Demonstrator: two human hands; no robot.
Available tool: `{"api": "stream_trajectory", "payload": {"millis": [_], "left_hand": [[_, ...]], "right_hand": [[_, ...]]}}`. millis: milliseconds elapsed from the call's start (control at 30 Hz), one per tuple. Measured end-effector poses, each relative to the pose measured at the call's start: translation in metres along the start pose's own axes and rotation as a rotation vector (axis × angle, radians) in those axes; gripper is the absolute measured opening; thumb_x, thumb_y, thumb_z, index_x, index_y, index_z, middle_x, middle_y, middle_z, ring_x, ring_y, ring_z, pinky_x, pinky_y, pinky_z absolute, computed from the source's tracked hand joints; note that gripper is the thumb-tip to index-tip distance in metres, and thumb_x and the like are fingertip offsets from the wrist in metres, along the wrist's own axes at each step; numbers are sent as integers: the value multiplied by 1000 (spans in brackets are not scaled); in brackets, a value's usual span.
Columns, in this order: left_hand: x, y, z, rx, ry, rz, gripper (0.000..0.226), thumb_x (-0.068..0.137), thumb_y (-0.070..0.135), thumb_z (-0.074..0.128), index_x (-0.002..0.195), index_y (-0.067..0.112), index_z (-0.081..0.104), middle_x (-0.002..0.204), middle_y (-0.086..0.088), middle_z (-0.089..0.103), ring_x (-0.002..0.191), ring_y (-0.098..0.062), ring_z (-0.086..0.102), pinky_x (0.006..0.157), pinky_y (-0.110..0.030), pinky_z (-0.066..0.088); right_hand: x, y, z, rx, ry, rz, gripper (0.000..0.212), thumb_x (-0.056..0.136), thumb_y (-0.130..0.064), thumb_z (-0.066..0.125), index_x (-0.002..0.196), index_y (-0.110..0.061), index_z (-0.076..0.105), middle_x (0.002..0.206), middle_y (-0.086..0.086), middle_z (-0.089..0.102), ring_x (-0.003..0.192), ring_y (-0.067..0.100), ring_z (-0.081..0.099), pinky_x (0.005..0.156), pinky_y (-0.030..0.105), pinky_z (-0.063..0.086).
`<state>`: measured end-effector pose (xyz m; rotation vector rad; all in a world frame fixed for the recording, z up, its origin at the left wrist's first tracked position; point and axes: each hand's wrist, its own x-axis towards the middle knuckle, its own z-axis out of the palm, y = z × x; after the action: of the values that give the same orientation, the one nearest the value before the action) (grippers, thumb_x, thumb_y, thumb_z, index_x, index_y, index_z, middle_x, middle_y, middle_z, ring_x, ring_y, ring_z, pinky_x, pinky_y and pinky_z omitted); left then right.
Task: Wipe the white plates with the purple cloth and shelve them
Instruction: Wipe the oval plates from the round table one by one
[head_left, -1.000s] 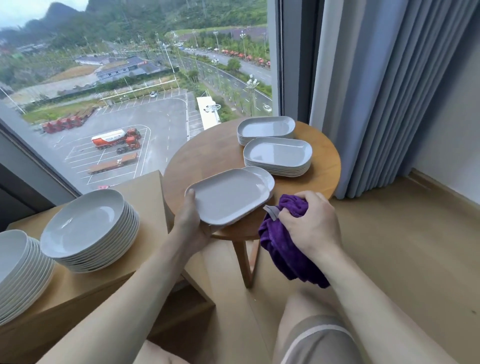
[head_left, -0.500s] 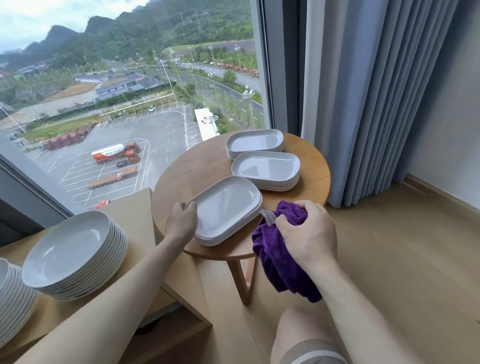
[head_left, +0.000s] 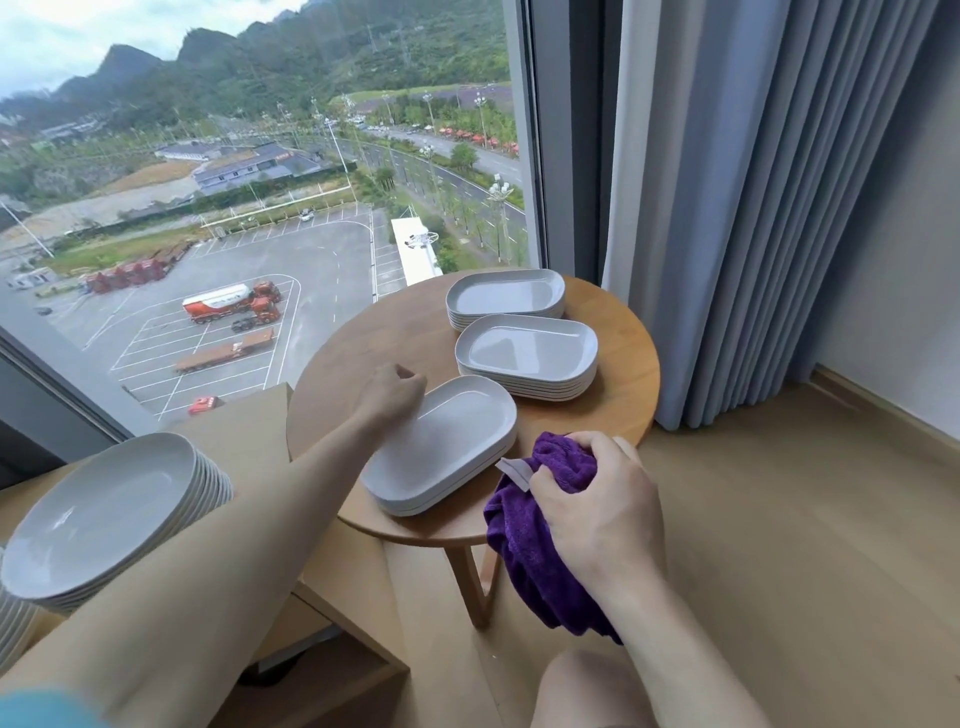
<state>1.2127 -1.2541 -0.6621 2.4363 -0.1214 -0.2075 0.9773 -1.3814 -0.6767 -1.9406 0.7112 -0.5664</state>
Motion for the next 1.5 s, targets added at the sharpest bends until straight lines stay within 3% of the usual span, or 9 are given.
{"api": "stream_trajectory", "payload": {"millis": [200,367,567,733,967,1067,1200,1367,1500], "left_hand": [[51,22,39,58,-23,44,34,95,40,53,72,14,56,72,-7,58,77,-33,60,67,-36,44],[69,32,59,175,48,-12,50,97,44,59,110,-4,69,106,-22,73,104,-41,70,84,-43,55],[73,30,66,25,16,-73,42,100,23,55,60,10,54,58,-6,53,65,-29,54,53,-31,37],[72,39,54,-4,13,-51,35,100,20,50,66,12,52,65,-6,52,66,-27,49,54,-31,34],[49,66,37,-730,-96,-125,12,99,6,54,106,-2,59,90,-18,72,63,-22,76,55,-27,60],[25,67,29,-929,-112,-172,33,90,-5,50,124,-6,52,107,-21,65,65,-26,76,56,-26,60],[-37,51,15,-1167,-191,-237,21,87,-13,38,96,2,50,103,-18,55,91,-33,67,64,-34,62],[-105,3,-19,-1481,-296,-273,52,76,-18,25,115,-4,55,135,-28,61,128,-52,57,106,-59,50],[-158,-53,-35,-1480,-271,-321,81,68,-23,31,142,6,50,140,-27,61,126,-50,60,105,-59,52]], "right_hand": [[0,0,-3,21,17,5,29,82,-38,68,110,-30,66,105,-17,55,93,6,58,84,28,52],[-3,-1,-1,21,7,-8,29,82,-39,69,110,-32,65,107,-17,55,92,4,57,83,24,50],[-2,-1,0,2,-19,-3,30,85,-40,68,114,-33,63,111,-19,53,94,4,57,81,22,49],[-2,-2,2,-12,-20,-16,30,86,-41,68,114,-32,63,111,-18,53,93,3,57,74,15,45],[-4,-3,1,-52,-53,-34,35,89,-42,66,122,-29,61,116,-17,52,96,3,55,60,5,39],[-4,-4,1,-59,-51,-42,36,89,-41,67,123,-28,62,115,-16,53,95,4,56,62,6,39],[-6,-7,2,-51,-57,-62,35,89,-40,68,121,-28,62,113,-16,54,91,4,57,64,10,42],[-13,-11,9,7,-95,-160,30,84,-37,73,112,-30,66,108,-16,58,94,1,57,69,6,42],[-23,-19,14,122,-159,-215,21,79,-28,74,100,-30,69,98,-15,66,94,2,60,79,16,47]]}}
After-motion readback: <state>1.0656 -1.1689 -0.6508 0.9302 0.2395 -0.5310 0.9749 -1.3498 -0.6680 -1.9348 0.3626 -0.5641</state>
